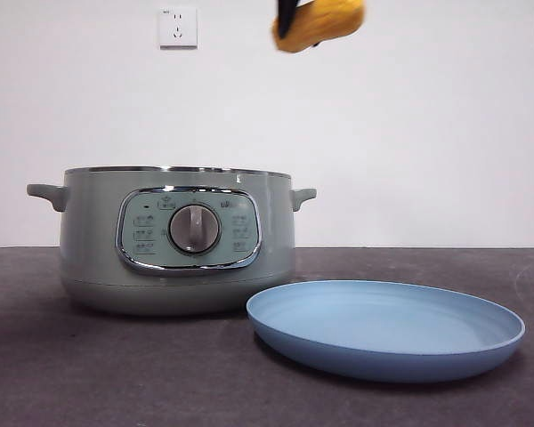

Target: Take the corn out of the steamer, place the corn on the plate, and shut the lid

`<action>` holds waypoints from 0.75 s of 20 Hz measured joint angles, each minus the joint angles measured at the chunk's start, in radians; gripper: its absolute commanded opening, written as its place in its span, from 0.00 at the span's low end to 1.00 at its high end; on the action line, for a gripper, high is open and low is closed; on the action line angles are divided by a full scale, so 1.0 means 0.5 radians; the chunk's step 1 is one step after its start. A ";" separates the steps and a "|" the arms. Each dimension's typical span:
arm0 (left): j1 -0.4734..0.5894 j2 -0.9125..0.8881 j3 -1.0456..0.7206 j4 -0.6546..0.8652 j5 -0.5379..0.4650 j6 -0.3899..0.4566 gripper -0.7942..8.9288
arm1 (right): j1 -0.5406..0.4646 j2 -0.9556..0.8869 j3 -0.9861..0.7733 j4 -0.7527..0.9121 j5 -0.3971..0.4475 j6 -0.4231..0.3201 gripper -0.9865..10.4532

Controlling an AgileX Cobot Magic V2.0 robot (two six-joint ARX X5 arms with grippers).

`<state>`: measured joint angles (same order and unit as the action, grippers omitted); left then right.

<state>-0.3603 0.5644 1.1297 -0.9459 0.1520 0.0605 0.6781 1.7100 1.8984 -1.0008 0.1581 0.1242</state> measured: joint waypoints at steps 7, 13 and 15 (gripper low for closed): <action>0.000 0.000 0.000 0.000 0.001 0.005 0.07 | -0.051 -0.314 -0.881 0.483 -0.003 0.095 0.08; 0.000 0.000 0.000 0.000 0.008 0.005 0.07 | -0.050 -0.343 -1.735 1.249 -0.161 0.349 0.08; 0.000 -0.001 0.000 0.000 0.008 0.005 0.07 | -0.050 -0.328 -1.927 1.453 -0.160 0.423 0.08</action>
<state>-0.3603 0.5640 1.1297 -0.9459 0.1562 0.0631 0.6533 1.5459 0.9348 -0.2745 0.0780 0.3355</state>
